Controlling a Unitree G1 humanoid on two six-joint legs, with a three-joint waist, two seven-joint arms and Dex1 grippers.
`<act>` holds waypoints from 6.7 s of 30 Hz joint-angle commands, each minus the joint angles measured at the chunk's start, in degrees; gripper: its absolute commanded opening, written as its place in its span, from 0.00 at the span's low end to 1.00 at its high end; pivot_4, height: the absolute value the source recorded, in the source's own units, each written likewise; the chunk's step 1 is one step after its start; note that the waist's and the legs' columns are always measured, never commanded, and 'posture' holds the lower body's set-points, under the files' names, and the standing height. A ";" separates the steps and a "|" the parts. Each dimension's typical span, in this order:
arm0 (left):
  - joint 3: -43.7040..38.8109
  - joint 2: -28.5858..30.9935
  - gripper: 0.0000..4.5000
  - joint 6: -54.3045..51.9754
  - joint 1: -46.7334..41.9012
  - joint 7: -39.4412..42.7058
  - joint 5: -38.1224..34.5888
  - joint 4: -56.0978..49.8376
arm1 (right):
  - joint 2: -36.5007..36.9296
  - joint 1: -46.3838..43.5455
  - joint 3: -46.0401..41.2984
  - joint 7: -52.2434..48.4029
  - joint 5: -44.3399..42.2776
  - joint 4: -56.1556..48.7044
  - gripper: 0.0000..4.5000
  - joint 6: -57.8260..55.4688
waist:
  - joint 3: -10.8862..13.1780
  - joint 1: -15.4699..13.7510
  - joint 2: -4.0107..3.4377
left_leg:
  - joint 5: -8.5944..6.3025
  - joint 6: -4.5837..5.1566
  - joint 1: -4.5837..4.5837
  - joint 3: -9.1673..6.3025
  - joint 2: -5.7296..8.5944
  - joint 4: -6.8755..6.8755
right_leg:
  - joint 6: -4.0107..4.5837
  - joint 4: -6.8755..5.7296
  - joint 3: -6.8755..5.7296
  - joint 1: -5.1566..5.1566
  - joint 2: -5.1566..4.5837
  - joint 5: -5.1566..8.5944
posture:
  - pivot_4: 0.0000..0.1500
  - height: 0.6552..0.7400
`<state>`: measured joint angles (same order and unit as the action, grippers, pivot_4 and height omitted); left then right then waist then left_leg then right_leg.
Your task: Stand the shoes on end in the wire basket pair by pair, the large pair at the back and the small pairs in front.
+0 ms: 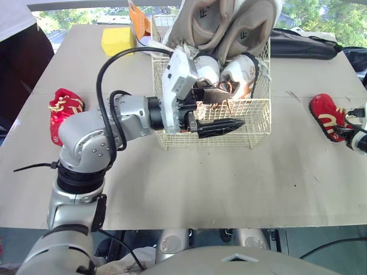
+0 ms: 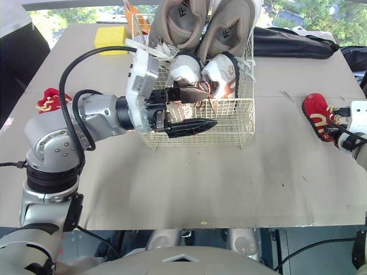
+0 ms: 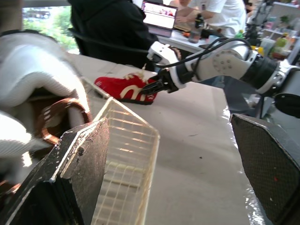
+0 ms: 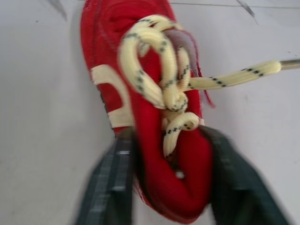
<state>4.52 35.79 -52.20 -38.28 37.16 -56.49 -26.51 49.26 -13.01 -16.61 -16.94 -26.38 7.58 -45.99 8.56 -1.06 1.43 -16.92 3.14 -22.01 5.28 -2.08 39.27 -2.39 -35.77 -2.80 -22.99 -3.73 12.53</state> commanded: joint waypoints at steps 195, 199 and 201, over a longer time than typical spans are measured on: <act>3.42 8.91 1.00 6.31 5.18 28.18 14.37 -0.28 | -4.85 29.50 -11.97 -15.13 -13.69 -47.99 0.02 -9.82 | 0.12 -0.98 0.12 | 0.12 -0.01 -0.57 -0.84 0.21 0.28 | 0.02 -0.09 -0.42 -0.16 0.04 0.01 | 1.00 1.00; 1.78 8.56 1.00 -4.25 1.01 25.62 7.21 0.79 | -1.79 28.63 -19.63 -15.49 -18.10 -54.81 0.02 -11.83 | 0.15 -1.12 0.07 | 0.12 0.00 -0.60 -0.86 0.21 0.28 | 0.00 -0.10 -0.43 -0.17 0.04 0.01 | 1.00 1.00; 1.75 8.31 1.00 -9.11 -1.62 24.31 4.60 1.91 | -0.75 27.50 -23.42 -15.04 -23.10 -57.70 0.02 -13.61 | 0.12 -1.06 0.11 | 0.12 0.00 -0.61 -0.90 0.21 0.29 | -0.08 -0.09 -0.44 -0.17 0.04 0.05 | 1.00 1.00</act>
<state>8.03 44.38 -57.12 -37.85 62.65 -48.36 -24.89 47.59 15.37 -35.34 -32.15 -44.82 -46.35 -58.43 8.69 -2.12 1.54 -16.80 3.13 -22.62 4.36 -1.87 39.55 -2.47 -35.86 -3.25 -23.15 -3.68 12.59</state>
